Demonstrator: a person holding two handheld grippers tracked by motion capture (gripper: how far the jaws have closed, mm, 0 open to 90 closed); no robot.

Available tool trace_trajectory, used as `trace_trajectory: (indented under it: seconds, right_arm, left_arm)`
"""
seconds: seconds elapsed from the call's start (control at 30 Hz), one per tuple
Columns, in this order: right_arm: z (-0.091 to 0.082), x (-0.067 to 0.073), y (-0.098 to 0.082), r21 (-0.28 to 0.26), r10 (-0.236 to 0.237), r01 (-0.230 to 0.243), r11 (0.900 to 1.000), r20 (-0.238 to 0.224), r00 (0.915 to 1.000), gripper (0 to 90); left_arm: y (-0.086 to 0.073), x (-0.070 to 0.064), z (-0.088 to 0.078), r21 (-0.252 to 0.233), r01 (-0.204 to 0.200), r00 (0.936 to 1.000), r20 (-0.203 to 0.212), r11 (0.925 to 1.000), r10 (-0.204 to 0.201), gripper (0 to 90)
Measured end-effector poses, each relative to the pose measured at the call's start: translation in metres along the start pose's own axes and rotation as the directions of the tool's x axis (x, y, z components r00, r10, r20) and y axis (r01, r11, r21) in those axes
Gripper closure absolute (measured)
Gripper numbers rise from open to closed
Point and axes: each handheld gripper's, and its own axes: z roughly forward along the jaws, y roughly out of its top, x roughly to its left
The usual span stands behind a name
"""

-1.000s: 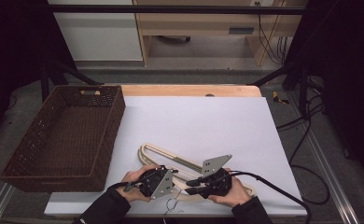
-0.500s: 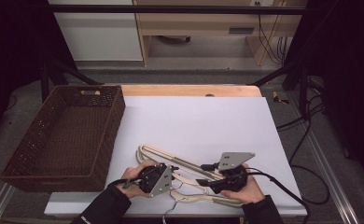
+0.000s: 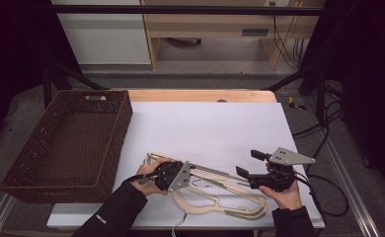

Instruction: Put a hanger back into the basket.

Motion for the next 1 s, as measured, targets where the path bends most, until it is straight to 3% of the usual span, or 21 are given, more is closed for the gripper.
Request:
trace_trajectory:
  seconds: [0.1,0.17,0.23,0.27,0.33,0.37,0.4,0.43,0.5,0.57,0.6,0.63,0.67,0.73,0.77,0.8,0.87,0.9,0.93,0.97,1.0]
  right_arm:
    - [-0.004,-0.005,-0.001,-0.018,0.027,-0.026,0.999,0.029,0.9992,16.7]
    - [-0.007,-0.009,-0.003,-0.027,0.035,-0.033,0.999,0.055,0.9979,14.9]
    - [-0.007,-0.011,-0.004,-0.03,0.045,-0.043,0.999,0.071,0.9965,13.0]
    - [-0.007,-0.011,-0.004,-0.028,0.051,-0.049,0.998,0.075,0.9959,12.2]
    - [-0.007,-0.012,-0.005,-0.032,0.051,-0.048,0.998,0.085,0.9951,11.3]
    - [-0.007,-0.012,-0.005,-0.035,0.051,-0.048,0.998,0.094,0.9942,10.7]
    - [-0.007,-0.013,-0.005,-0.041,0.053,-0.049,0.998,0.1,0.9936,10.7]
    - [-0.008,-0.013,-0.005,-0.046,0.054,-0.05,0.998,0.101,0.9934,10.6]
    - [-0.011,-0.013,-0.004,-0.062,0.056,-0.05,0.997,0.108,0.9925,10.6]
    - [-0.013,-0.013,-0.003,-0.08,0.058,-0.049,0.996,0.108,0.9924,10.6]
    - [-0.014,-0.013,-0.003,-0.088,0.058,-0.048,0.995,0.108,0.9925,10.6]
    - [-0.015,-0.013,-0.003,-0.091,0.06,-0.05,0.995,0.111,0.992,10.6]
    - [-0.016,-0.014,-0.003,-0.091,0.061,-0.051,0.995,0.113,0.9918,10.6]
    - [-0.017,-0.015,-0.003,-0.094,0.06,-0.05,0.994,0.114,0.9916,10.6]
    - [-0.017,-0.014,-0.003,-0.097,0.066,-0.055,0.994,0.115,0.9912,10.6]
    - [-0.017,-0.014,-0.003,-0.092,0.066,-0.055,0.994,0.117,0.9909,10.6]
    - [-0.018,-0.014,-0.004,-0.093,0.062,-0.051,0.994,0.115,0.9915,10.5]
    - [-0.018,-0.013,-0.004,-0.093,0.063,-0.053,0.994,0.115,0.9914,10.5]
    - [-0.018,-0.013,-0.004,-0.092,0.064,-0.053,0.994,0.115,0.9914,10.3]
    - [-0.018,-0.013,-0.004,-0.091,0.064,-0.054,0.994,0.116,0.9912,9.9]
    - [-0.018,-0.013,-0.004,-0.091,0.064,-0.054,0.994,0.116,0.9912,9.9]
  left_arm:
    - [0.002,0.01,0.002,0.013,0.007,0.9999,-0.012,0.9999,-0.007,80.8]
    - [0.003,0.015,0.004,0.0,0.032,0.9993,-0.02,0.9995,-0.032,81.9]
    - [0.004,0.018,0.006,-0.035,0.083,0.996,-0.029,0.9959,-0.084,82.6]
    - [0.005,0.025,0.002,0.004,0.046,0.9984,-0.035,0.9989,-0.046,82.9]
    - [0.007,0.029,0.0,-0.012,0.07,0.9961,-0.054,0.9975,-0.07,83.7]
    - [0.008,0.034,-0.004,0.022,0.043,0.9976,-0.056,0.9989,-0.041,84.7]
    - [0.008,0.037,-0.006,-0.006,0.078,0.9957,-0.049,0.9969,-0.078,85.7]
    - [0.009,0.04,-0.008,-0.049,0.137,0.9885,-0.057,0.9893,-0.14,86.0]
    - [0.007,0.046,-0.014,-0.021,0.122,0.9888,-0.083,0.9923,-0.124,86.1]
    - [0.006,0.049,-0.019,-0.024,0.169,0.9824,-0.078,0.9854,-0.17,86.2]
    - [0.006,0.05,-0.022,-0.014,0.172,0.9815,-0.084,0.9851,-0.172,86.2]
    - [0.006,0.049,-0.024,-0.025,0.196,0.976,-0.092,0.9802,-0.198,86.2]
    - [0.007,0.05,-0.028,-0.008,0.195,0.9761,-0.097,0.9808,-0.195,86.2]
    - [0.009,0.05,-0.034,-0.004,0.235,0.9667,-0.105,0.9721,-0.234,86.2]
    - [0.011,0.05,-0.036,-0.019,0.271,0.957,-0.103,0.9624,-0.271,86.2]
    - [0.012,0.051,-0.04,-0.006,0.289,0.9514,-0.11,0.9574,-0.288,86.2]
    - [0.014,0.052,-0.045,0.001,0.347,0.9316,-0.117,0.938,-0.344,86.2]
    - [0.014,0.052,-0.046,-0.01,0.379,0.9187,-0.115,0.9253,-0.378,86.2]
    - [0.014,0.054,-0.049,0.001,0.393,0.9139,-0.113,0.9197,-0.39,86.2]
    - [0.014,0.053,-0.05,-0.018,0.433,0.8961,-0.102,0.9014,-0.432,86.2]
    - [0.014,0.054,-0.053,-0.016,0.453,0.8864,-0.097,0.8912,-0.453,86.2]
